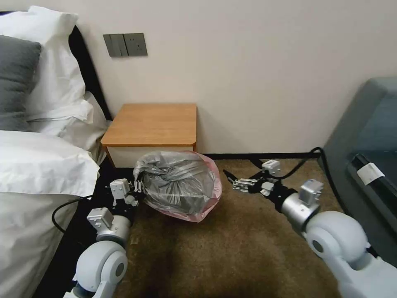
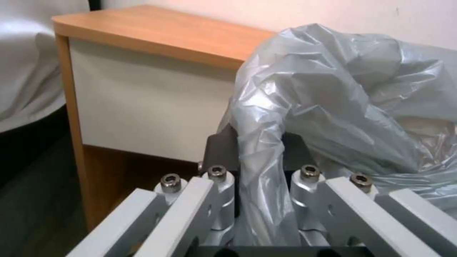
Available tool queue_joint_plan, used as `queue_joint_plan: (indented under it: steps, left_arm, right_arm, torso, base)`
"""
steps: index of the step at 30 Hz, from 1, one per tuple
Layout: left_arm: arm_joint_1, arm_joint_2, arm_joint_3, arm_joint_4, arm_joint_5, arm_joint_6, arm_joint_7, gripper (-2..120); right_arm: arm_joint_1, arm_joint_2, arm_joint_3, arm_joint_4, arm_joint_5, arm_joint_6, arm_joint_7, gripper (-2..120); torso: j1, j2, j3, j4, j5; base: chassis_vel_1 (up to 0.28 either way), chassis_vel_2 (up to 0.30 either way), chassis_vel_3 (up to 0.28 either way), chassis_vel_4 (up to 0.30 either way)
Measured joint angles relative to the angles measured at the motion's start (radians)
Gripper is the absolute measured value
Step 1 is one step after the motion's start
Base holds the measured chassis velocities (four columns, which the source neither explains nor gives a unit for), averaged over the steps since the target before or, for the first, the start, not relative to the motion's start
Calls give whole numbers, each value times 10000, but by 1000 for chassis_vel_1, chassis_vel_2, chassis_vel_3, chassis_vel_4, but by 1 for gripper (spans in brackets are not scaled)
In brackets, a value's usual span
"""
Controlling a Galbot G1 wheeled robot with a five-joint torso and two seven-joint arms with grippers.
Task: Pick up the garbage bag from the table and place it over the trash can.
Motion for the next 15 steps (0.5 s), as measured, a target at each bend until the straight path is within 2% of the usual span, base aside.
queue_joint_plan:
  steps: [3,6,7,10,12,15]
  left_arm:
    - [13,-11,30,-6,93,-31,38,11]
    - [46,-27,73,-49,157,-39,66,11]
    - [46,-27,73,-49,157,-39,66,11]
    - [61,-28,85,-103,165,-47,83,11]
    - [63,-23,85,-104,165,-47,89,11]
    - [65,-6,64,-104,164,-48,119,11]
  right_arm:
    - [173,127,-359,-141,-18,20,70,93]
    - [418,317,-726,-490,-305,155,116,80]
    - [418,317,-726,-490,-305,155,116,80]
    - [580,484,-894,-791,-489,296,292,68]
    - [602,510,-904,-836,-518,317,305,65]
    - [572,529,-869,-813,-464,323,369,49]
  torso:
    - [0,0,-1,0,-3]
    - [0,0,-1,0,-3]
    - [0,0,-1,0,-3]
    - [0,0,0,0,-1]
    - [0,0,0,1,-1]
    - [0,0,0,0,-2]
  base:
    - [0,0,0,0]
    - [0,0,0,0]
    - [0,0,0,0]
    - [0,0,0,0]
    - [0,0,0,0]
    - [0,0,0,0]
